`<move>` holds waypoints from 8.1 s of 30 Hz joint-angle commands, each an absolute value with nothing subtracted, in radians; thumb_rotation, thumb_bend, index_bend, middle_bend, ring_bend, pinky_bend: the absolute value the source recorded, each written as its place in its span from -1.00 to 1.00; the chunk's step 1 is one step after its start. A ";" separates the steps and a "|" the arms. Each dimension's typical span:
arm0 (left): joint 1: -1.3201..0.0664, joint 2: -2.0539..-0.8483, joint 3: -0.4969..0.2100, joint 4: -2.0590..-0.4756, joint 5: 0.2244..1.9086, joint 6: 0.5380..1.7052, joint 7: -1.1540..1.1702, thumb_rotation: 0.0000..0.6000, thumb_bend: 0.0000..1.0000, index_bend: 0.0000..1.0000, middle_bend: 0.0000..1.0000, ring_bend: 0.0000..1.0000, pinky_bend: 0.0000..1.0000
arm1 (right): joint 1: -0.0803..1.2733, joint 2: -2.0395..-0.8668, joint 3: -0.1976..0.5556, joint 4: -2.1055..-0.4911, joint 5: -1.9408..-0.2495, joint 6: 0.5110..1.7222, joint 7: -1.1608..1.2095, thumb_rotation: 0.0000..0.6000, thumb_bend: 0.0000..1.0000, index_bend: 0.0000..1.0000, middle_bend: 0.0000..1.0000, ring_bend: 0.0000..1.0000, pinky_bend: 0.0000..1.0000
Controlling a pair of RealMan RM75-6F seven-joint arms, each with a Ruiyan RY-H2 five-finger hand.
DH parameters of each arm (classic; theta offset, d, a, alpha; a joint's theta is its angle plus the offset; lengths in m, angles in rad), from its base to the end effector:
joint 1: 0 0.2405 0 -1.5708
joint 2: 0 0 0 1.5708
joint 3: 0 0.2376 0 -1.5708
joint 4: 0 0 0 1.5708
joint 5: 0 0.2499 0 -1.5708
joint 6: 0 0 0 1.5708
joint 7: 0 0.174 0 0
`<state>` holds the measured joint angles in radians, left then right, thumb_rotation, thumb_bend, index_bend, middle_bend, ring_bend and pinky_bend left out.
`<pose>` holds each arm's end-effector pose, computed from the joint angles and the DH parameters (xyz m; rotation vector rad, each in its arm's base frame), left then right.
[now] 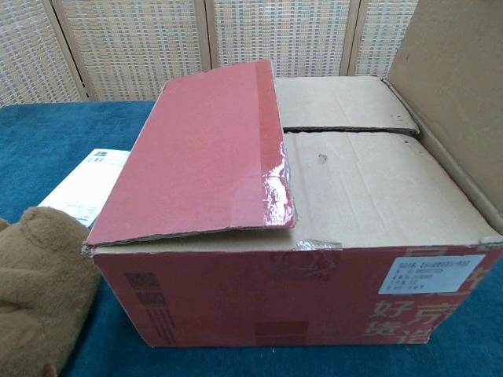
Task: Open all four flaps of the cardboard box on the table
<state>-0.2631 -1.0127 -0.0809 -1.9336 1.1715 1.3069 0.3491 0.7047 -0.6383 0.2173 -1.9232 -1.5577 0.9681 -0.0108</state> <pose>-0.2585 0.2544 0.1008 -1.4391 -0.9811 -0.6964 -0.0945 -0.3568 0.1638 2.0171 -0.4134 0.9446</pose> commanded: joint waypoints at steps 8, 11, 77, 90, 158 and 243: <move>-0.271 -1.003 -0.084 -1.933 1.187 1.308 0.361 0.86 -0.48 -0.86 -1.00 -1.00 -1.00 | 0.685 -0.635 0.212 -1.901 -1.556 0.971 0.003 1.00 1.00 -0.08 -0.03 -0.86 -0.91; -0.274 -0.999 -0.086 -1.934 1.191 1.308 0.361 0.86 -0.48 -0.86 -1.00 -1.00 -1.00 | 0.681 -0.636 0.210 -1.897 -1.557 0.971 0.005 1.00 1.00 -0.08 -0.03 -0.86 -0.91; -1.117 -1.046 -0.215 -1.765 1.669 0.546 -0.268 0.86 0.60 -0.76 -0.89 -1.00 -1.00 | 0.312 -0.891 0.141 -1.833 -1.321 1.328 -0.087 1.00 -0.74 -0.75 -0.86 -1.00 -0.91; -1.202 -1.149 -0.217 -1.719 1.575 0.508 -0.262 0.85 0.72 -0.57 -0.62 -0.96 -1.00 | 0.289 -0.894 0.144 -1.814 -1.317 1.325 -0.051 1.00 -0.74 -0.75 -0.86 -1.00 -0.91; -1.057 -0.737 -0.189 -1.880 1.574 0.710 -0.291 0.85 0.44 -0.16 -0.04 -0.50 -1.00 | 0.299 -0.908 0.180 -1.801 -1.310 1.270 -0.016 1.00 -0.74 -0.75 -0.86 -1.00 -0.91; -0.891 -1.197 -0.156 -1.908 1.069 1.000 0.494 0.97 -0.59 -1.00 -1.00 -1.00 -1.00 | 0.291 -0.947 0.165 -1.789 -1.339 1.285 -0.020 1.00 -0.74 -0.75 -0.86 -1.00 -0.91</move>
